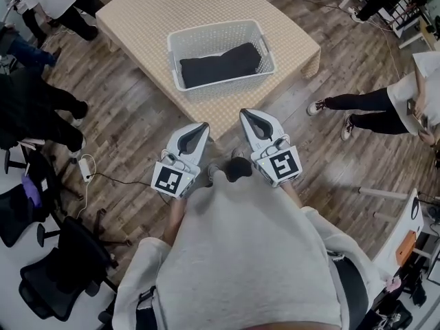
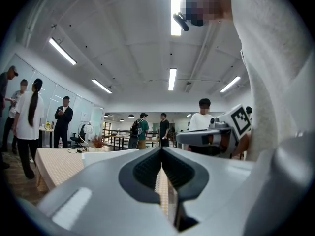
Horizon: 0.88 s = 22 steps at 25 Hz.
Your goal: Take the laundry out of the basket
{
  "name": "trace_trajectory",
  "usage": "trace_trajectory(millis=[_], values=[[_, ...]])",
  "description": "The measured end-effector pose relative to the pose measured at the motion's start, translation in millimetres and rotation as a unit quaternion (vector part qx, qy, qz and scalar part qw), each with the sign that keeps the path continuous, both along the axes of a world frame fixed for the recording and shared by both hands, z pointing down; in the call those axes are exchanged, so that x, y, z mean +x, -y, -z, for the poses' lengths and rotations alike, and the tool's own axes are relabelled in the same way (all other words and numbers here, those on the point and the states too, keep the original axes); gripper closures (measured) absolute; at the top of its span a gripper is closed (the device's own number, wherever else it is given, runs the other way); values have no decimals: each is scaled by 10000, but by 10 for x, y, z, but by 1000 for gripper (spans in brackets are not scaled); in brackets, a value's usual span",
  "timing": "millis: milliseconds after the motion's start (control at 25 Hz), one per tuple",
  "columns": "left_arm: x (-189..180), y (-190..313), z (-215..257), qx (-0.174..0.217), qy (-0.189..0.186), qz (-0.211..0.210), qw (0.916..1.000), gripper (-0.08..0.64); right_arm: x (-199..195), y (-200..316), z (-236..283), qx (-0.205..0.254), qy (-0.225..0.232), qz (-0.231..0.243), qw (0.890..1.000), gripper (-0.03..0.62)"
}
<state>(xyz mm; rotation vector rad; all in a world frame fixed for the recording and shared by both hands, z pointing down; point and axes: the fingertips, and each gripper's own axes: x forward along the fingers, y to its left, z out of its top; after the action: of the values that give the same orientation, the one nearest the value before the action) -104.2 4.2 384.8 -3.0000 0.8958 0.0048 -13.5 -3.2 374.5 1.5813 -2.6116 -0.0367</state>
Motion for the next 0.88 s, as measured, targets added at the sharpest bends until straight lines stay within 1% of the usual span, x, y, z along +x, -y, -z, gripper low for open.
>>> trace_trajectory(millis=[200, 320, 480, 680, 800, 880], values=[[43, 215, -72, -103, -2, 32, 9999, 554, 22, 208, -92, -164, 35, 53, 9998, 594], [124, 452, -71, -75, -10, 78, 9999, 554, 114, 445, -99, -135, 36, 95, 9999, 593], [251, 754, -15, -10, 101, 178, 9998, 554, 250, 778, -105, -94, 137, 205, 9997, 594], [382, 1256, 140, 154, 186, 328, 9992, 554, 358, 1336, -5, 74, 255, 404, 9988, 593], [485, 1539, 192, 98, 394, 434, 9982, 554, 477, 1684, 100, 200, 335, 512, 9979, 594], [513, 1738, 282, 232, 438, 542, 9973, 554, 519, 1914, 175, 280, 375, 620, 9970, 594]])
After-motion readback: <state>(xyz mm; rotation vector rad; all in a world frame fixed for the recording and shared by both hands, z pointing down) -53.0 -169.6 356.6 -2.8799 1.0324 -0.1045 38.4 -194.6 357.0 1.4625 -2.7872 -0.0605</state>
